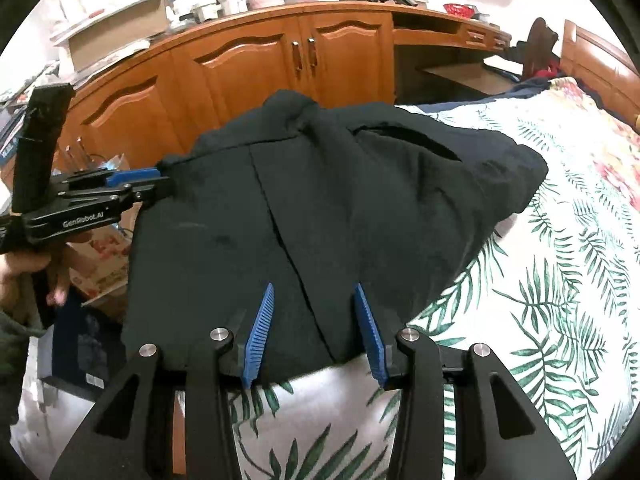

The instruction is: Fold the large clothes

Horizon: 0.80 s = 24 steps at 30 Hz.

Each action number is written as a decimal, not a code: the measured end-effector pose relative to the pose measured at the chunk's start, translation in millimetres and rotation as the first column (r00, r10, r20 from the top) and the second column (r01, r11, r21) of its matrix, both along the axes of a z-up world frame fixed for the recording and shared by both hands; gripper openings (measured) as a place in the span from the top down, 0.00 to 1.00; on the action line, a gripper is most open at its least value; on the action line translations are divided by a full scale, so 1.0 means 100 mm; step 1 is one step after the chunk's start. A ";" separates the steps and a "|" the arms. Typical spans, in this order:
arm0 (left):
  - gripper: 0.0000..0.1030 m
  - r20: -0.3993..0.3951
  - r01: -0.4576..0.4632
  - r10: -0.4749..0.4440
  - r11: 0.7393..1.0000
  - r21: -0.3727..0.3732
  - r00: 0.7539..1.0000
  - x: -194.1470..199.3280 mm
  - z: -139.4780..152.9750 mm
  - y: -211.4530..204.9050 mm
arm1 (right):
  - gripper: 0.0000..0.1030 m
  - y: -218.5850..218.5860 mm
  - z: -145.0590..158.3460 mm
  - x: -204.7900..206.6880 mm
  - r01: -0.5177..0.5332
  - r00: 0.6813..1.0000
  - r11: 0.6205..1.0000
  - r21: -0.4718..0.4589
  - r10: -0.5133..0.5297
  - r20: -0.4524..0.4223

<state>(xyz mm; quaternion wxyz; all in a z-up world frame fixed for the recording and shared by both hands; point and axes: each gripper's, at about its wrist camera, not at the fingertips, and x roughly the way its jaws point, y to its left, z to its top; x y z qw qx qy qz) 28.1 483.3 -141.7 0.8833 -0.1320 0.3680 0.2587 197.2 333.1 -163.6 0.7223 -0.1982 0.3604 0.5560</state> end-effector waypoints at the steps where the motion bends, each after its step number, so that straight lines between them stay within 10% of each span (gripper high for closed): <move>1: 0.65 -0.001 -0.004 0.004 1.000 0.011 1.000 -0.01 0.02 -0.03 | 0.59 -0.02 0.00 0.00 0.004 1.000 1.000 0.003 -0.004 -0.003; 24: 0.62 0.150 0.162 -0.191 0.969 0.185 0.970 0.03 1.21 -1.67 | 0.32 -1.92 1.06 -0.25 0.200 0.966 0.955 0.220 -0.230 0.118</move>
